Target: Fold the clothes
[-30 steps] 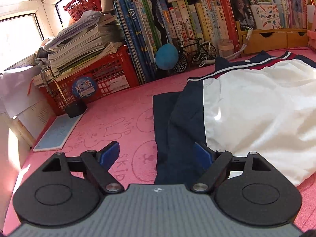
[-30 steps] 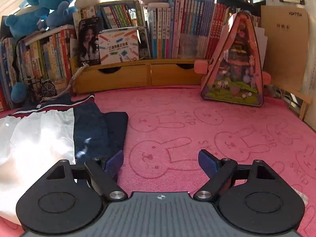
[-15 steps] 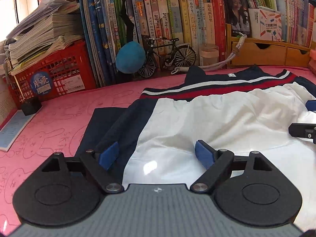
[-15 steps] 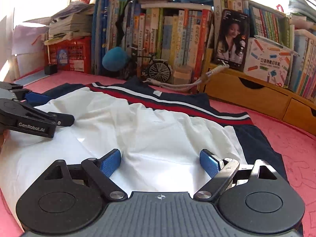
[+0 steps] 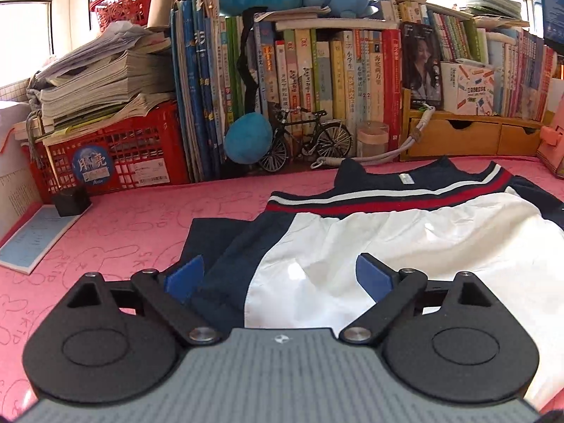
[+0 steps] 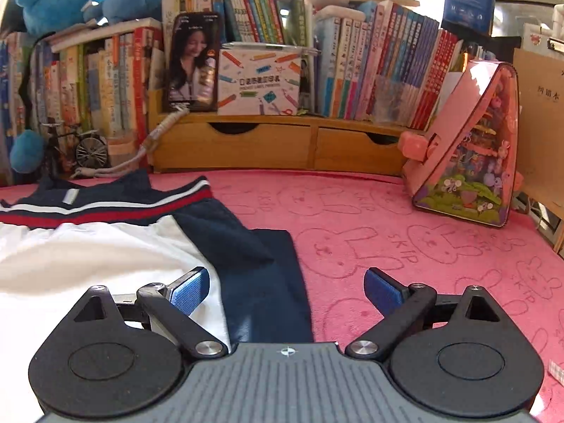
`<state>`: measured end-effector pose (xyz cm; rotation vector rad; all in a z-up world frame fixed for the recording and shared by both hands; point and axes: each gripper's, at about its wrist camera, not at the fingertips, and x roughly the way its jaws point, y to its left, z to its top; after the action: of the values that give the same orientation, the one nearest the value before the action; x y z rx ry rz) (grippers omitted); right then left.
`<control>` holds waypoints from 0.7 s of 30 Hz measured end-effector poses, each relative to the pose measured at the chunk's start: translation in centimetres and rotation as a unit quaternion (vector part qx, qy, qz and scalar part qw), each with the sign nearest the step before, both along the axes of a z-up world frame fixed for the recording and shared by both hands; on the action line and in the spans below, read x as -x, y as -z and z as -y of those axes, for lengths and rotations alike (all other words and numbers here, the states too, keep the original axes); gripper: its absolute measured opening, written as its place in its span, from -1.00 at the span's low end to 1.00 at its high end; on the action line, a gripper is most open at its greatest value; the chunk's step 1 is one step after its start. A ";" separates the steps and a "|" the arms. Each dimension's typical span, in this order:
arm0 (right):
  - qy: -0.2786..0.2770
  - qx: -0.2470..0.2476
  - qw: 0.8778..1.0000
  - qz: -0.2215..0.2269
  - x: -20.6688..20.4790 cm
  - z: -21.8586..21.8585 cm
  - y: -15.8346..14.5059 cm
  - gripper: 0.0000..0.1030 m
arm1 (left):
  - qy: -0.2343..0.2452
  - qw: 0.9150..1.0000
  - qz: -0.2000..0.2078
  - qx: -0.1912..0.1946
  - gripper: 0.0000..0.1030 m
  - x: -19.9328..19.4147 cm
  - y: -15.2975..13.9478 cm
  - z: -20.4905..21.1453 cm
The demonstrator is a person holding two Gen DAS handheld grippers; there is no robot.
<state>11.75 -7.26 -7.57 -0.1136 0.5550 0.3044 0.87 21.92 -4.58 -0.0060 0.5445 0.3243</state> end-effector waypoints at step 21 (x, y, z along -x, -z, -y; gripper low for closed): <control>-0.100 0.002 0.992 -0.070 8.2 -5.9 2.9 1.00 | 0.035 0.993 -0.116 -0.015 0.87 -9.3 3.3 5.7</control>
<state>3.54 -1.37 -10.49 -0.1537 0.6852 0.5093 10.13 16.25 -7.84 0.0804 0.7679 0.2654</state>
